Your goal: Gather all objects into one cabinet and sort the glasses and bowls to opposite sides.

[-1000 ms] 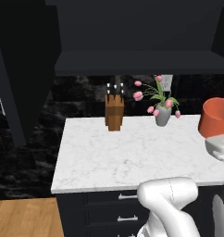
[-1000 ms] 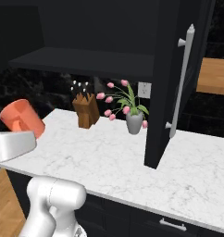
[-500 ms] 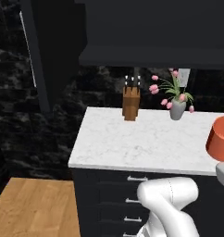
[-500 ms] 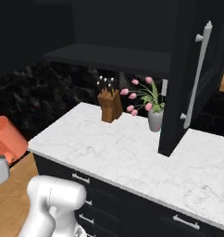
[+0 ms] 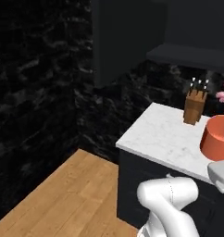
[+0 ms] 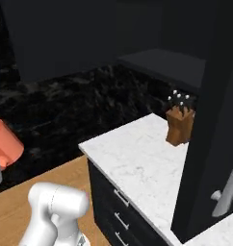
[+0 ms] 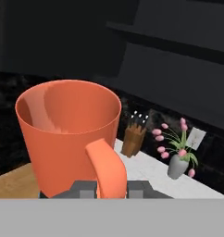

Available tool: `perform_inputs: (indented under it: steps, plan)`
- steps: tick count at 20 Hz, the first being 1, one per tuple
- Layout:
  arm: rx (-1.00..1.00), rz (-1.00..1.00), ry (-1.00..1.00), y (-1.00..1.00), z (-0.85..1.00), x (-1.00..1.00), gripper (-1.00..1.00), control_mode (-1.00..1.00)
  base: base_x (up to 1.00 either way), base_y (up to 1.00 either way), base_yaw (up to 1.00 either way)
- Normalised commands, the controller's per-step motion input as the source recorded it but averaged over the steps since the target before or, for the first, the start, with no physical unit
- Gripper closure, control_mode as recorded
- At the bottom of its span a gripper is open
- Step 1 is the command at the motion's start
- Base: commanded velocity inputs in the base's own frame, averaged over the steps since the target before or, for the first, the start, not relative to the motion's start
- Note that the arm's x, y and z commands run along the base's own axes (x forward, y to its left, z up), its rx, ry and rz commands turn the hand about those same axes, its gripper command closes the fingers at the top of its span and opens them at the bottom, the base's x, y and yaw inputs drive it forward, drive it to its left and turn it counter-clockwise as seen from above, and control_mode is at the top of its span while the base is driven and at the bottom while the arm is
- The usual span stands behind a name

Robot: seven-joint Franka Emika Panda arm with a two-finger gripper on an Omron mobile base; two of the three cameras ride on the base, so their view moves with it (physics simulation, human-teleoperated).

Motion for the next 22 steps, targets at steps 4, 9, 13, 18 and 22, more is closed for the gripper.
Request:
perform_inputs:
  steps: [4, 9, 13, 18, 22]
  plan:
    - [0.00, 0.00, 0.00, 0.00, 0.00, 0.00, 1.00, 1.00, -0.26, 0.00, 0.76]
    - [0.00, 0.00, 0.00, 0.00, 0.00, 0.00, 1.00, 1.00, -0.43, 0.03, 0.75]
    - [0.00, 0.00, 0.00, 0.00, 0.00, 0.00, 1.00, 1.00, -0.04, 0.10, 0.80]
    - [0.00, 0.00, 0.00, 0.00, 0.00, 0.00, 1.00, 1.00, -0.09, 0.13, 0.81]
    - [0.00, 0.00, 0.00, 0.00, 0.00, 0.00, 1.00, 1.00, -0.04, 0.34, 0.73]
